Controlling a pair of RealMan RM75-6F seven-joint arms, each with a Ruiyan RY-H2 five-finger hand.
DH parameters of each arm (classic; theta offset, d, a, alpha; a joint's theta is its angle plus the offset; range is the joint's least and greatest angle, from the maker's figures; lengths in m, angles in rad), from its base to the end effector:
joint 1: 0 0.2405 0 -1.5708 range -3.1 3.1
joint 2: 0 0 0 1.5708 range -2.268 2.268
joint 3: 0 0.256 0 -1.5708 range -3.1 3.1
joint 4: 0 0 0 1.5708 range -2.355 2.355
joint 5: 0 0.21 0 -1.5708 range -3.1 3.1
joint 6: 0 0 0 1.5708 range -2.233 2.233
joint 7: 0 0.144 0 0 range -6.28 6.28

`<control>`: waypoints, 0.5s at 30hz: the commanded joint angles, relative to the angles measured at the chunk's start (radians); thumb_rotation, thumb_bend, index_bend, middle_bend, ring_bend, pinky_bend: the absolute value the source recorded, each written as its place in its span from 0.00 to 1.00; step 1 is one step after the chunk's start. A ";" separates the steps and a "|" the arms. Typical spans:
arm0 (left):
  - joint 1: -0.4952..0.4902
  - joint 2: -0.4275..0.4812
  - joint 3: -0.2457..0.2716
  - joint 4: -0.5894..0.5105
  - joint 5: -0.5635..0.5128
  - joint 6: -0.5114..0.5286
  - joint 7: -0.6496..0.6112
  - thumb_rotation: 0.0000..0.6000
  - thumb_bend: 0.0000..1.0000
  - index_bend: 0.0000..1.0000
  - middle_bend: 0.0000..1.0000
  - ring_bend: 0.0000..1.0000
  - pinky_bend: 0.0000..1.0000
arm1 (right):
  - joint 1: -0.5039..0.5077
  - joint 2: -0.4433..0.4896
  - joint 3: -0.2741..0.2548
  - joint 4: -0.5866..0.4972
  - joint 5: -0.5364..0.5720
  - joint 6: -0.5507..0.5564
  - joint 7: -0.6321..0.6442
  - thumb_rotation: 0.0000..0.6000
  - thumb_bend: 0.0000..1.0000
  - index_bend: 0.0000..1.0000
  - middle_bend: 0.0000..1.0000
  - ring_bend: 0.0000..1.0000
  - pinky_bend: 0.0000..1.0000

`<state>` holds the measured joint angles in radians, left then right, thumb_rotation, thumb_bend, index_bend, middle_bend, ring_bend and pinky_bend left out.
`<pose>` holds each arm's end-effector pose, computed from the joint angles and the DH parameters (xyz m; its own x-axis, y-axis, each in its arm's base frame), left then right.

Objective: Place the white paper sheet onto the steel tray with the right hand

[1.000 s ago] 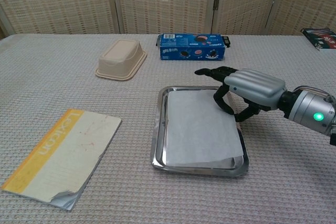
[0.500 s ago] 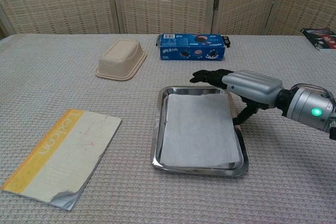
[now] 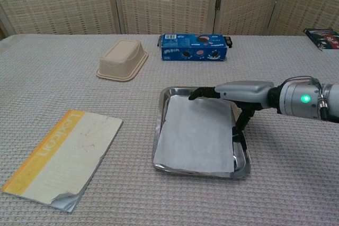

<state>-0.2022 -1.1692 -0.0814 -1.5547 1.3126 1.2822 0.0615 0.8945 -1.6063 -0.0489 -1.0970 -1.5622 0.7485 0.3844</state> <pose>-0.3269 0.2236 0.1362 0.4188 0.1301 0.8987 0.9010 0.0636 -0.4291 -0.1787 -0.3571 -0.0584 0.5071 -0.5043 0.6990 -0.8049 -0.5670 0.1749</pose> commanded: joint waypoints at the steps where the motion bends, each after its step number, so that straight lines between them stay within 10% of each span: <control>1: 0.004 0.005 0.002 -0.005 0.004 0.006 -0.004 1.00 0.70 0.00 0.00 0.00 0.00 | 0.017 0.057 0.037 -0.086 0.064 -0.044 -0.078 1.00 0.37 0.00 0.00 0.00 0.00; 15: 0.005 0.007 0.005 -0.008 0.017 0.016 -0.008 1.00 0.70 0.00 0.00 0.00 0.00 | 0.020 0.115 0.066 -0.163 0.159 -0.083 -0.362 1.00 0.37 0.00 0.00 0.00 0.00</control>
<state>-0.1966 -1.1625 -0.0767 -1.5628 1.3297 1.2983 0.0537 0.9136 -1.4981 0.0133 -1.2577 -1.4232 0.6703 0.0839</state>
